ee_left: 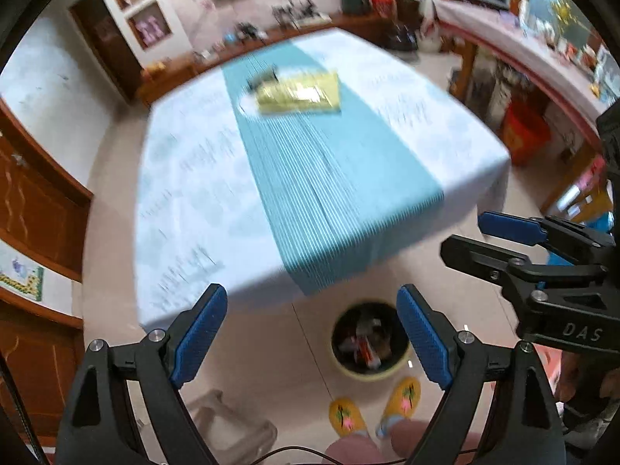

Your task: Collect trash

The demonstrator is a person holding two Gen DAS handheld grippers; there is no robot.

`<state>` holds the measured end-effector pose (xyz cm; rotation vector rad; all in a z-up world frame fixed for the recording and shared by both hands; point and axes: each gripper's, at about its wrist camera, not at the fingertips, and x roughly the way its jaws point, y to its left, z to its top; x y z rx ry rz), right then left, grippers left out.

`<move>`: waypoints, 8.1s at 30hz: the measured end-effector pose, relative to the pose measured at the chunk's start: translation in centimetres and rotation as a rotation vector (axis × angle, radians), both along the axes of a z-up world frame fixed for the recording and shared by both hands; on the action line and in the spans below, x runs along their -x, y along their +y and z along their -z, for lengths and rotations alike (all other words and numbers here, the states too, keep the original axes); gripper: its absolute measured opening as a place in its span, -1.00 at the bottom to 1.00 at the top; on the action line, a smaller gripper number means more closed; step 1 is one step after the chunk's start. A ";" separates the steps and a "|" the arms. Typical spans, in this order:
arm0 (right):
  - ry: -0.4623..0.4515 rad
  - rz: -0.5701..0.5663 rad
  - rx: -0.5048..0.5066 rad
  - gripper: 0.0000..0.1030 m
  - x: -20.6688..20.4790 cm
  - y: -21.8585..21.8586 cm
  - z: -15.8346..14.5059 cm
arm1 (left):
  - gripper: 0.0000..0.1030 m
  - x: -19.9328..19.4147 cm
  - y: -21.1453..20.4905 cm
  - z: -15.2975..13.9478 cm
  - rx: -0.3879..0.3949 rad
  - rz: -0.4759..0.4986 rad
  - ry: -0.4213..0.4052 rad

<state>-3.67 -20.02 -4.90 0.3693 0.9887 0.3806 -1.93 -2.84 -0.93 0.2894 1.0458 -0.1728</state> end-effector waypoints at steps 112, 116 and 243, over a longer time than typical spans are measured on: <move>0.124 0.279 0.023 -0.85 -34.3 0.7 6.6 | -0.68 -51.1 -7.6 15.0 -0.238 0.855 0.310; 0.113 0.292 -0.004 -0.85 -32.9 0.4 6.1 | -0.70 -49.4 -6.5 14.8 -0.200 0.760 0.343; 0.182 0.109 0.132 0.40 5.0 -1.4 4.5 | 0.76 3.7 1.9 4.7 0.198 -0.242 0.066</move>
